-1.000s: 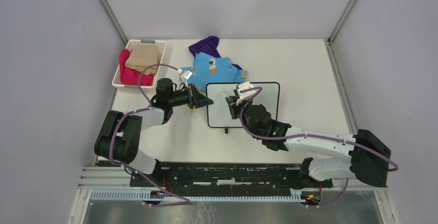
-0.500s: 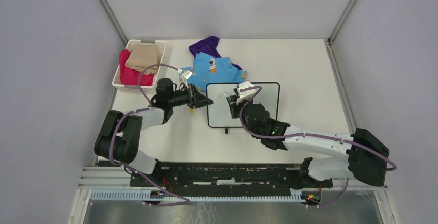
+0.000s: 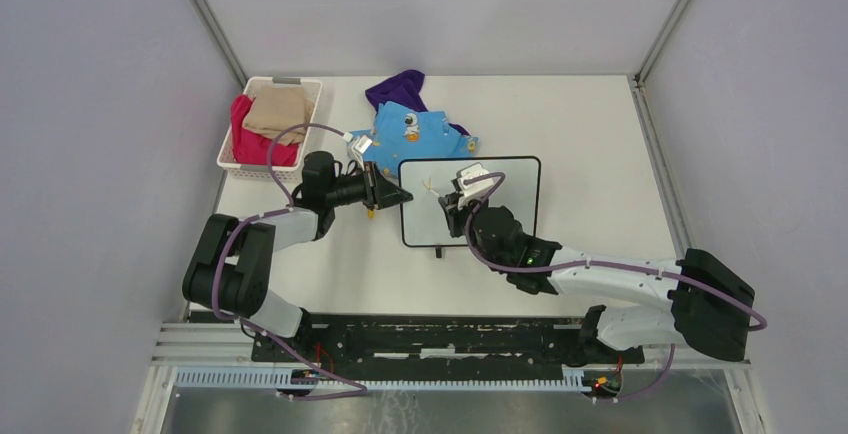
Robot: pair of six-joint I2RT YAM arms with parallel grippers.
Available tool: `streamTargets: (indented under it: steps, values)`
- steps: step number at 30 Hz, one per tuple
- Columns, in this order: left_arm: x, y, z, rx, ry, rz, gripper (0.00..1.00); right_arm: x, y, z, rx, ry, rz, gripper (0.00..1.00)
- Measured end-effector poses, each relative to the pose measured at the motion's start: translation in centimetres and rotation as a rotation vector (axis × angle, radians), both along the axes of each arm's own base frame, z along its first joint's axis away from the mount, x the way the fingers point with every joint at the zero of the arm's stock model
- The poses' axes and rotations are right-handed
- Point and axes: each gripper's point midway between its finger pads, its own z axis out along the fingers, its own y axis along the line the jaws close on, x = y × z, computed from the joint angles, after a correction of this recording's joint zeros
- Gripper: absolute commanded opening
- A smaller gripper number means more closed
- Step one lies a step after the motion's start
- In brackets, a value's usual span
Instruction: Write a sentence on the whiteboard
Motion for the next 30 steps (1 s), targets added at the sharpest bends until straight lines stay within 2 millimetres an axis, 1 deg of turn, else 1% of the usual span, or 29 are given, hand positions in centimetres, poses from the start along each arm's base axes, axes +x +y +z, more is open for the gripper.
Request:
streamTargets:
  steps: [7, 15, 18, 21, 24, 28, 30]
  values:
    - [0.0, 0.0, 0.0, 0.000, 0.000, -0.001, 0.30, -0.6, 0.6, -0.9, -0.014, 0.019, 0.052, 0.00]
    - [0.0, 0.0, 0.0, 0.000, 0.001, 0.000, 0.30, -1.4, 2.3, -2.6, -0.031, 0.063, 0.141, 0.00]
    - [0.0, 0.0, 0.0, 0.000, 0.000, -0.001, 0.30, -1.5, 2.6, -2.6, -0.032, 0.070, 0.155, 0.00]
    - [0.0, 0.0, 0.0, -0.001, 0.000, -0.002, 0.30, -1.6, 2.5, -2.6, -0.034, 0.071, 0.155, 0.00]
    - [0.0, 0.0, 0.0, -0.001, 0.000, -0.003, 0.30, -1.6, 1.9, -1.7, -0.027, 0.059, 0.143, 0.00]
    - [0.0, 0.0, 0.0, -0.001, 0.000, -0.003, 0.30, -1.4, 0.2, 1.6, 0.020, -0.006, 0.091, 0.00]
    - [0.0, 0.0, 0.0, -0.001, 0.000, -0.004, 0.30, -1.2, -0.7, 2.9, 0.037, -0.037, 0.060, 0.00]
